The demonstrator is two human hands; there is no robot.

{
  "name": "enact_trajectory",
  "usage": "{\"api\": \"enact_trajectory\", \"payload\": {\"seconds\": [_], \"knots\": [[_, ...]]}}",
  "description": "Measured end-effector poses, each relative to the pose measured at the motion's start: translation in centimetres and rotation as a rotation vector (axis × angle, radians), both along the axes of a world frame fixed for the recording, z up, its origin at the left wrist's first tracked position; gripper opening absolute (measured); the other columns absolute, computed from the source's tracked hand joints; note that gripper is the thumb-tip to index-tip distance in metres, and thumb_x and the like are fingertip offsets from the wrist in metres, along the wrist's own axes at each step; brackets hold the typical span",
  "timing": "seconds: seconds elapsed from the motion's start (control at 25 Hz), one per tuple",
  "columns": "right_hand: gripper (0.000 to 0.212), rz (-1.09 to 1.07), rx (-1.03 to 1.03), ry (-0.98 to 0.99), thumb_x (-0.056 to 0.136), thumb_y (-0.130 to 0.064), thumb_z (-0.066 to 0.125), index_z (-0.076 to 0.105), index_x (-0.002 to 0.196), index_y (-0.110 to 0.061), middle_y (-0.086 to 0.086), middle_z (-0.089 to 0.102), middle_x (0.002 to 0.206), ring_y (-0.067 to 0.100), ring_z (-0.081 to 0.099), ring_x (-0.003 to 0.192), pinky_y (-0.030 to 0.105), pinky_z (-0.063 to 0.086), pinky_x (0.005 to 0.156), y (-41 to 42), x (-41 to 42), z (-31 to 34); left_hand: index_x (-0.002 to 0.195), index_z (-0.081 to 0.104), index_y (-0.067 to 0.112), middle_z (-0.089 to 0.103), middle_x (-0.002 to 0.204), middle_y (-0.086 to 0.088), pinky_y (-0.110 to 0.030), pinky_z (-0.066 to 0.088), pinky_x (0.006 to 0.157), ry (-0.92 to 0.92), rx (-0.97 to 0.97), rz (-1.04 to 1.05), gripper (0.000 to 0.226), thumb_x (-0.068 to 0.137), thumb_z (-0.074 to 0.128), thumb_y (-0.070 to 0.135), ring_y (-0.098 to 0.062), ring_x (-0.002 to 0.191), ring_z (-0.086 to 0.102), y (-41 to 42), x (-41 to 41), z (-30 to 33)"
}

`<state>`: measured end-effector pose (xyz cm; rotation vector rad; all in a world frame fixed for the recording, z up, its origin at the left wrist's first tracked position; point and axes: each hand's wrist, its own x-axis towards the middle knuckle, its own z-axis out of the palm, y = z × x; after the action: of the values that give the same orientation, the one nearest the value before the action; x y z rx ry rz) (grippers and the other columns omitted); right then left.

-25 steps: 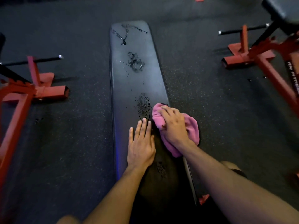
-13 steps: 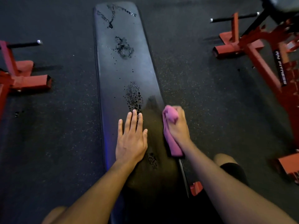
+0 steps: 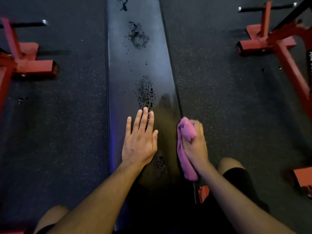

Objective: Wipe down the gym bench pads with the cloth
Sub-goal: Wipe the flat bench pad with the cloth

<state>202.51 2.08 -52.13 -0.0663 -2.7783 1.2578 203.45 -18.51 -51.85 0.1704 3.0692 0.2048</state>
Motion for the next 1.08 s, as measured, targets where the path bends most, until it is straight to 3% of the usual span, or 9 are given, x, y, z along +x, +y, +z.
{"api": "enact_trajectory", "payload": {"seconds": [0.12,0.24,0.36,0.48,0.6,0.68,0.84,0.96,1.08], "knots": [[0.023,-0.03,-0.044,-0.049,0.099,-0.021,0.062,0.052,0.119,-0.016,0.001,0.055,0.122,0.016,0.064,0.1,0.038,0.059,0.081,-2.3,-11.8,0.2,0.166,0.014,0.014,0.008,0.175,-0.008,-0.054,0.009,0.13,0.005,-0.005,0.002,0.065,0.108,0.019,0.043,-0.024,0.161,0.004,0.0,0.1,-0.1],[0.025,-0.06,-0.171,-0.101,0.099,-0.026,0.063,0.055,0.118,-0.012,0.007,0.059,0.121,0.016,0.063,0.101,0.043,0.056,0.09,-3.0,-18.4,0.7,0.166,0.016,0.014,0.01,0.174,-0.007,-0.054,0.009,0.13,0.005,-0.011,0.011,0.065,0.108,0.02,0.043,-0.023,0.161,0.005,0.0,0.1,0.1],[0.031,0.01,-0.141,-0.126,0.098,-0.033,0.062,0.054,0.118,-0.011,0.004,0.053,0.121,0.002,0.06,0.098,0.025,0.056,0.08,-1.7,-11.3,0.4,0.166,0.016,0.014,0.01,0.174,-0.008,-0.053,0.009,0.13,0.008,0.001,0.011,0.065,0.107,0.021,0.042,-0.024,0.161,0.005,0.0,0.2,0.1],[0.035,0.045,-0.172,-0.121,0.094,-0.035,0.062,0.056,0.116,-0.009,0.004,0.051,0.118,0.004,0.057,0.103,0.016,0.05,0.082,0.2,-2.1,-0.4,0.166,0.015,0.013,0.009,0.174,-0.008,-0.054,0.009,0.13,0.009,0.019,0.009,0.065,0.108,0.023,0.042,-0.024,0.161,0.005,0.0,0.1,0.2],[0.026,0.029,-0.004,-0.003,0.095,-0.01,0.065,0.053,0.118,-0.007,0.006,0.051,0.122,0.012,0.058,0.104,0.028,0.056,0.088,-0.9,-5.8,-0.8,0.165,0.018,0.013,0.012,0.174,-0.009,-0.056,0.012,0.129,-0.002,0.021,0.001,0.065,0.107,0.025,0.041,-0.025,0.161,0.008,-0.3,0.2,0.1],[0.034,0.076,0.08,-0.059,0.097,-0.01,0.062,0.05,0.128,-0.007,0.009,0.047,0.131,0.023,0.058,0.11,0.039,0.056,0.093,-2.3,-11.8,0.7,0.164,0.022,0.014,0.015,0.173,-0.009,-0.055,0.012,0.129,-0.033,0.054,-0.002,0.064,0.107,0.024,0.042,-0.025,0.161,0.01,0.0,-0.2,0.9],[0.052,0.374,0.434,0.182,0.087,-0.012,0.064,0.048,0.137,-0.013,0.015,0.045,0.138,0.039,0.052,0.111,0.055,0.049,0.094,-3.1,-14.9,6.8,0.162,0.032,0.015,0.025,0.17,-0.009,-0.055,0.018,0.128,0.02,0.116,-0.069,0.059,0.109,0.03,0.04,-0.023,0.159,0.018,-1.5,4.1,3.5],[0.066,0.789,0.534,0.301,0.077,-0.018,0.062,0.05,0.142,-0.011,0.018,0.048,0.142,0.041,0.054,0.112,0.052,0.046,0.093,-3.3,-7.4,7.4,0.156,0.043,0.014,0.04,0.164,-0.01,-0.051,0.022,0.127,0.061,0.151,-0.472,0.051,0.108,0.042,0.031,-0.023,0.155,0.03,-3.7,14.1,2.6],[0.056,1.124,0.622,0.374,0.08,-0.034,0.059,0.061,0.133,-0.015,0.015,0.056,0.14,0.04,0.057,0.113,0.048,0.039,0.094,-2.8,0.1,4.3,0.16,0.035,0.015,0.03,0.169,-0.008,-0.045,0.019,0.128,-0.005,0.08,-0.763,0.054,0.109,0.039,0.031,-0.021,0.158,0.022,-4.1,18.4,0.7]]}}
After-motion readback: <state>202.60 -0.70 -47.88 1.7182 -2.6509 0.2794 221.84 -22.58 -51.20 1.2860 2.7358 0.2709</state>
